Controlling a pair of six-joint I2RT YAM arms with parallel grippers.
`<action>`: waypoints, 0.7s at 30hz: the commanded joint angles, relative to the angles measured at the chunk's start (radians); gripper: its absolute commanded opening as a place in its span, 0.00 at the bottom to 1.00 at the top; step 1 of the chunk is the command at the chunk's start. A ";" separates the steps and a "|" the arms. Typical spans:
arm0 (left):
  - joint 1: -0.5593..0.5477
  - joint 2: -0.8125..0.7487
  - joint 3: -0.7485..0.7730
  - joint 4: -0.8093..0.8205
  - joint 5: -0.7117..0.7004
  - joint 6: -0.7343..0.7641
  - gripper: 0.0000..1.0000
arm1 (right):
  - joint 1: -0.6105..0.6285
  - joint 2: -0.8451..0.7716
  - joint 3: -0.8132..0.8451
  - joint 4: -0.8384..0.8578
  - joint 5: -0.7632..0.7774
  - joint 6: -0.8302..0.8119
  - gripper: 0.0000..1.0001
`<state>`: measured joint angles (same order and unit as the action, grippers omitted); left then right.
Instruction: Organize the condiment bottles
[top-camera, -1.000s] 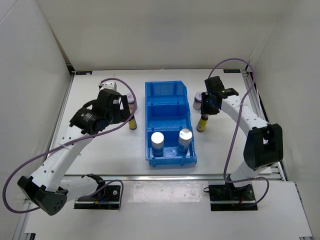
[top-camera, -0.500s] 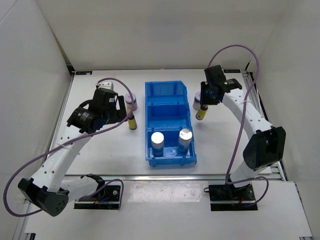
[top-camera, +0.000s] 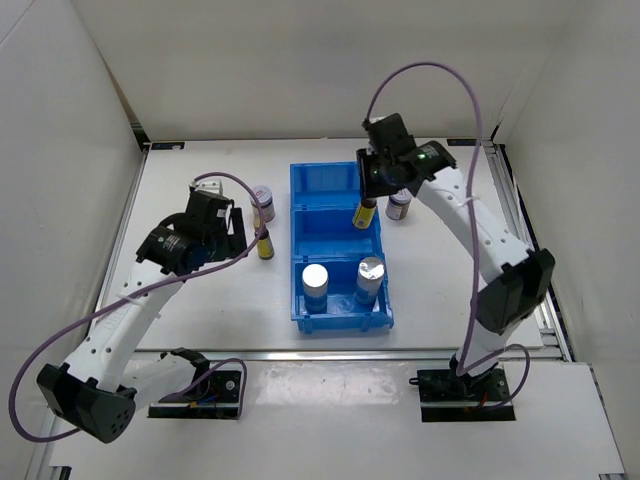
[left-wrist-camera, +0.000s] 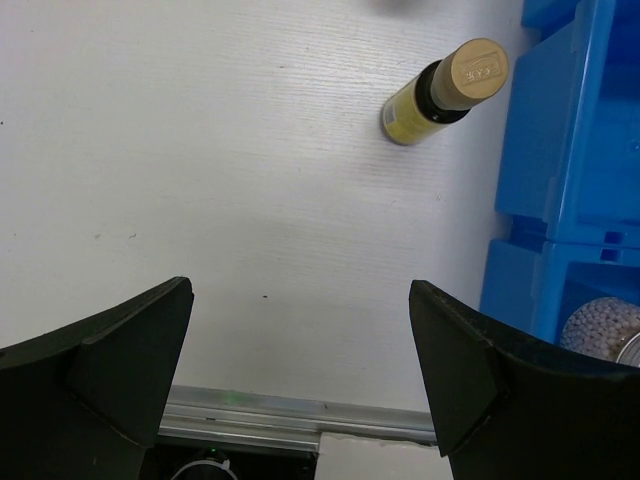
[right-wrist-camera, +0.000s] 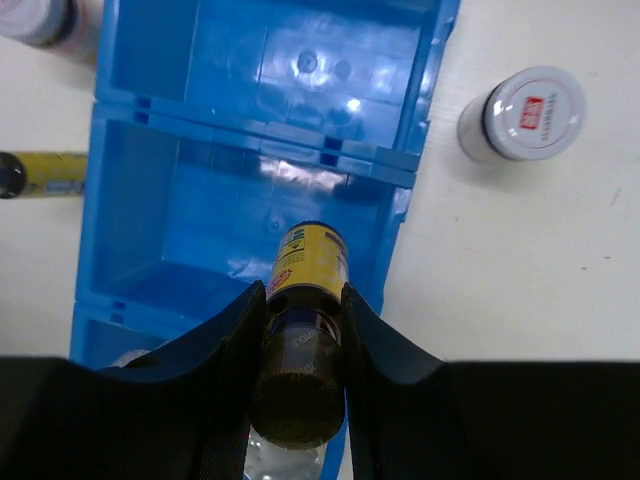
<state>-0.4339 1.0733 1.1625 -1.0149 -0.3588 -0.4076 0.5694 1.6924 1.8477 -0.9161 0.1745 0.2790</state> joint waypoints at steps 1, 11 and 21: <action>0.006 -0.023 -0.021 0.032 -0.009 -0.002 1.00 | 0.021 0.070 0.025 -0.009 -0.003 -0.009 0.00; 0.006 -0.012 -0.041 0.084 0.046 -0.011 1.00 | 0.021 0.171 -0.099 0.099 -0.003 -0.009 0.00; 0.006 0.040 -0.018 0.105 0.032 -0.030 1.00 | 0.030 0.202 -0.127 0.134 0.006 0.003 0.61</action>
<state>-0.4339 1.1004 1.1248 -0.9401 -0.3283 -0.4202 0.5926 1.9114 1.7184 -0.8288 0.1688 0.2810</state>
